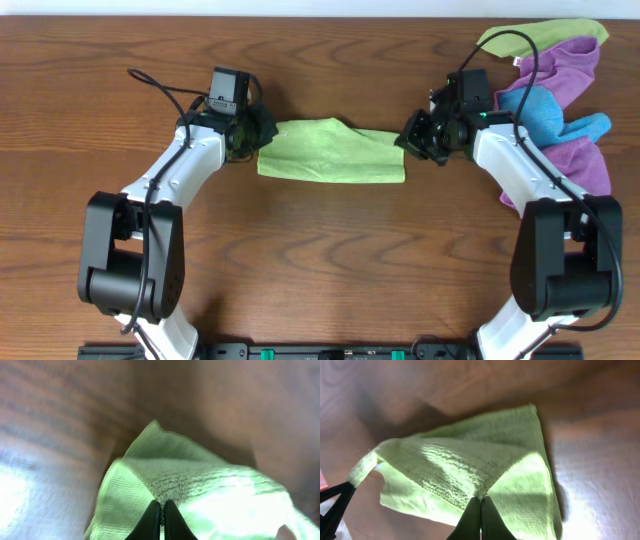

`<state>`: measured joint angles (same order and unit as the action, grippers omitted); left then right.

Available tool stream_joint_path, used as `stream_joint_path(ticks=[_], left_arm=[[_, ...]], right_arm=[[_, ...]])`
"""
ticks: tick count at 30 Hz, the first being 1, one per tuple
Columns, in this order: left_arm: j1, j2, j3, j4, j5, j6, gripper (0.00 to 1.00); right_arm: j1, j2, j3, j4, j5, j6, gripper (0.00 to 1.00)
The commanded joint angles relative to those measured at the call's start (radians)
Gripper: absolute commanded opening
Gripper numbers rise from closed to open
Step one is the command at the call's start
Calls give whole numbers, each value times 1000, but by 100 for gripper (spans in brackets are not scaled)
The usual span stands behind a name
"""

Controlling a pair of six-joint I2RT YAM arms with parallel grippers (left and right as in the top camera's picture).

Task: Fold the cloth

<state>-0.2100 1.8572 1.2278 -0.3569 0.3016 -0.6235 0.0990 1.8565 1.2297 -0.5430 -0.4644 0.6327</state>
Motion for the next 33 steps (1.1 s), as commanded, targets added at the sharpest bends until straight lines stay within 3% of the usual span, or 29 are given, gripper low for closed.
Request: stream_joint_path(ticks=[1,12,24,25,26,27,28,31,33], left_arm=[[7,-23,19,-39,10,64,6],[8,-49,19,-163,-51,131,6],[8,-49,19,-202,-77,131,6],[8,-49,19,-203,-77,131,7],[8,-49,19,-207,-77,131,20],[8,-49,19,-213,-87,131,51],[8,-49,19,-221,-108,131,63],[9,-51,20,-246,-152,131,69],[9,-57,23,-254,-152,131,68]], right_arm=[[-9,12,16,-35,-19,-30,1],[-37,12,16,-165,-14,-100,1],[-40,12,16,-193,-11,-126,2],[-40,12,16,-193,-10,-127,17],[-40,12,16,-193,-11,-134,35],[-40,12,16,-193,-11,-142,50],[-41,12,16,-193,-11,-141,54],[-41,12,16,-192,-11,-141,55],[-42,12,21,-194,-11,-141,54]])
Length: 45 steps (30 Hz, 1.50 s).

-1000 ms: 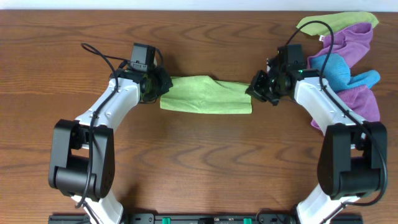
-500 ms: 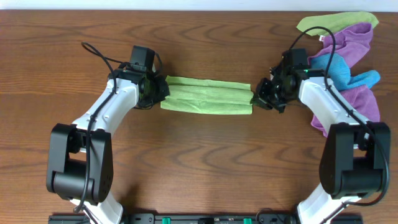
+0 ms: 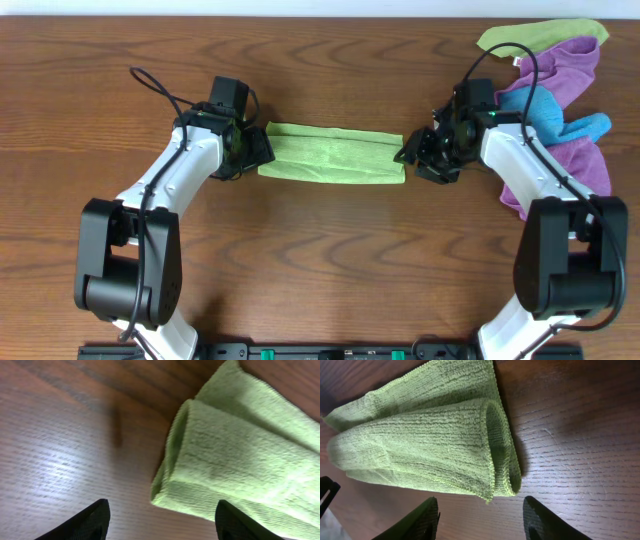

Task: Fold the cloth

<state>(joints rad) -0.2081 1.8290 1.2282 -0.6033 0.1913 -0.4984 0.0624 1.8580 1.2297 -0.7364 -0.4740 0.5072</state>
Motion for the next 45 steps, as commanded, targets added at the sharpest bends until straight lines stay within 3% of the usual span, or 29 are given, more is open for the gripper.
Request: stream_joint_path(ticks=[1,2,3,4,5,10,23,45], left_arm=[[7,-35,29,-14,-42,6,66],[7,-42,37,-19,-41,14,62],[7,-53,47,-23,-40,30,46],[7,-70,59,-25,-41,48,22],[6,-85,68,-23,-43,65,6],[4,-115,77,28,-58,95,6],[-97,27,75,117,-61,110,6],[-126,138,75,166,-124,117,6]], right_arm=[[-5,10,28,0,-4,-16,52],[-5,10,37,-1,-9,-16,41],[-5,7,49,-2,-14,-16,11],[-5,2,66,-4,-17,-16,1],[-5,-3,84,-8,-16,-21,1],[12,-11,174,-16,37,-53,1],[144,-10,178,-24,332,-98,1],[199,147,175,-14,355,-143,2]])
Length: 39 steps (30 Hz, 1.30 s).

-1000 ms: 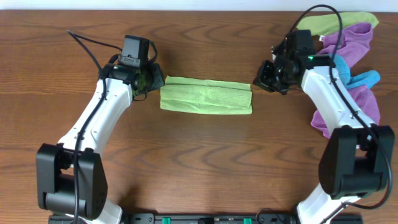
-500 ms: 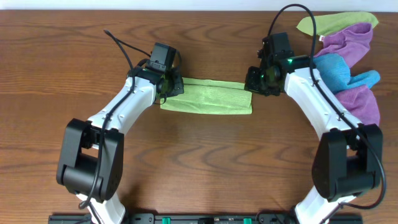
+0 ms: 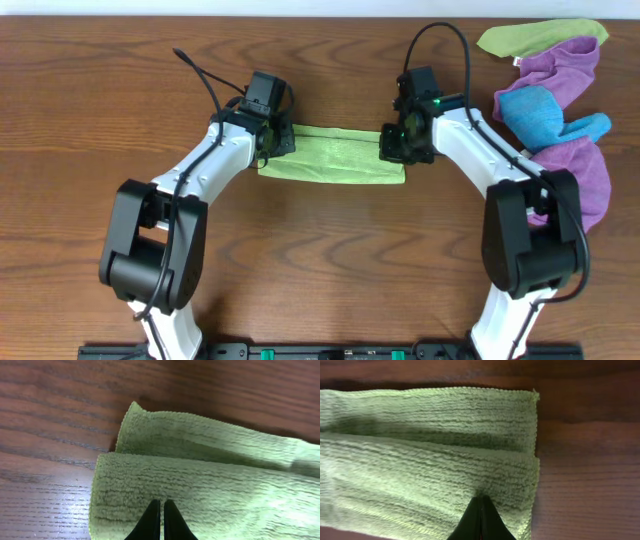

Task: Fold the cloth

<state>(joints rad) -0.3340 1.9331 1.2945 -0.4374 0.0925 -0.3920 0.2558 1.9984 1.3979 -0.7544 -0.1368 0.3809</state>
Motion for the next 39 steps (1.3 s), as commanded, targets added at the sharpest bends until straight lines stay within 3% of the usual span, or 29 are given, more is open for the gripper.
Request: stream_joint_path(ticks=[1,16,28,35,37,39], left_arm=[[0,39,9,0,-25,11,6],[0,98,8,-16,-60,11,6],[-10,98,-6,-158,-56,-34,6],[-26,98,-9,-137,-60,-39,6],[-26,98,-9,-138,-60,-39,6],[-26,98,-9,-138,-63,-39,6]], right_arm=[[6,11,6,5,21,-16,1],[21,80,6,11,26,-20,1],[20,85,6,90,29,-23,1],[19,82,11,80,5,-24,1],[12,71,23,71,-35,-31,17],[4,53,47,48,-61,-31,22]])
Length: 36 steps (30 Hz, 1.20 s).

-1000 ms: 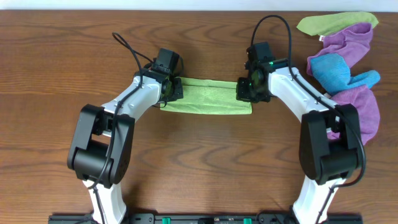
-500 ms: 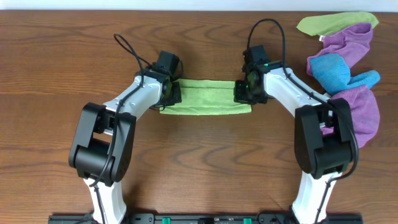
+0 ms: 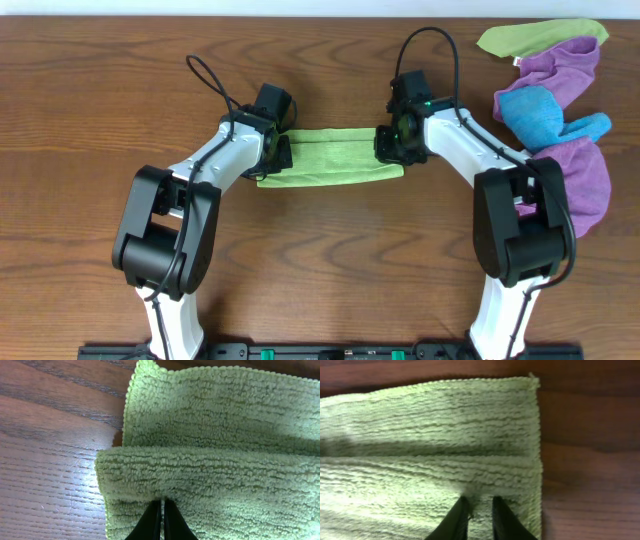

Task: Fold the cloth

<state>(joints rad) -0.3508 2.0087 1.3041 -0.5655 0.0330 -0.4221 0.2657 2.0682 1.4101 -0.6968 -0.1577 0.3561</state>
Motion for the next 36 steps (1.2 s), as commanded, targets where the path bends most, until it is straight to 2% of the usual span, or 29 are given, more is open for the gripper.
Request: stream_joint_path(ticks=[1,2,7,11,15,17,20,22,26,29,36], left_arm=[[-9,23,-19,-10,-8,-9,6],[-9,23,-19,-10,-13,-9,6],[-9,23,-19,-5,-15,-9,6],[-9,23,-19,-6,-14,-8,6],[-9,23,-19,-6,-14,-8,6],[-9,23,-19,-6,-14,-8,6],[-9,23,-19,-6,-13,-9,6],[-9,23,-19,-5,1,-9,6],[-9,23,-19,2,23,-12,6],[-8,23,-19,2,24,-12,6],[-8,23,-19,0,52,-20,6]], right_arm=[[-11,-32,51,-32,-41,-6,30],[-14,-41,60,-45,-41,-11,35],[-43,-130,88,-109,-42,-43,48],[-86,-195,88,-172,-51,-63,53],[-157,-214,83,-216,-235,-200,55],[-203,-214,47,-195,-306,-221,56],[-264,-214,-45,-103,-495,-269,68],[-291,-214,-108,-29,-608,-276,70],[-312,-213,-187,51,-636,-276,80],[-319,-206,-213,85,-644,-277,85],[-340,-126,-216,120,-655,-306,86]])
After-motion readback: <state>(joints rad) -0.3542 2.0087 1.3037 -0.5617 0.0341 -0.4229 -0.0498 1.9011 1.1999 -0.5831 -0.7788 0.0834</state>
